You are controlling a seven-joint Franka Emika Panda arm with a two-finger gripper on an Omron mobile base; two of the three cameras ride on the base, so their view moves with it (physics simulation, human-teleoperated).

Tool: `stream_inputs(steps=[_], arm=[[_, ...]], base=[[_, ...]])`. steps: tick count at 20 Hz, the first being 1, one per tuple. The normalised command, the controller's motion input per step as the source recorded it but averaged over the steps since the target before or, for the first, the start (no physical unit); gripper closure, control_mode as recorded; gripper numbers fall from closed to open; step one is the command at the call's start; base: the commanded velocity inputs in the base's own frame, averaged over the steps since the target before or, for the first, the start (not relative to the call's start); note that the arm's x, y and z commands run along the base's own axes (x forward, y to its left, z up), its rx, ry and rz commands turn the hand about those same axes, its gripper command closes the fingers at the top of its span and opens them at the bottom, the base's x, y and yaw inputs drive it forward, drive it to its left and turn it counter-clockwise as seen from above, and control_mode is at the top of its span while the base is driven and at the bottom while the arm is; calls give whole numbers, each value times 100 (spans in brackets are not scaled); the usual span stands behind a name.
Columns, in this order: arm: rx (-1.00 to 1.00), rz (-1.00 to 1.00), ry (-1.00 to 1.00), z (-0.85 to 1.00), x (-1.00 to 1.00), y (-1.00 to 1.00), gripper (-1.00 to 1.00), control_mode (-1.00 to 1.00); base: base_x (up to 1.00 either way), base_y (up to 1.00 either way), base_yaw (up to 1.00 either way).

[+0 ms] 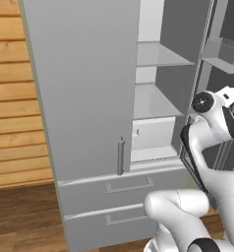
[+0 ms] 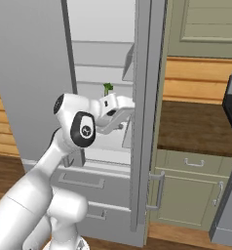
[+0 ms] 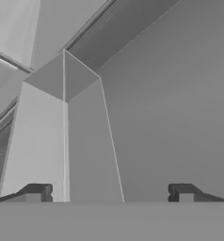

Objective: Take the strawberry from the fridge and place it on top of the pancake, located on the dining counter.

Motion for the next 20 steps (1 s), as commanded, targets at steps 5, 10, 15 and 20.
stream_inputs(steps=[5, 10, 15, 20], arm=[[1, 2, 0, 0, -21, 73, -100, -100], [4, 0, 0, 0, -9, 95, -100, -100], [19, 0, -6, -7, -13, 73, -100, -100], [31, 5, -5, -18, -7, 66, -100, -100]], base=[[0, 0, 0], [0, 0, 0], [0, 0, 0], [0, 0, 0]])
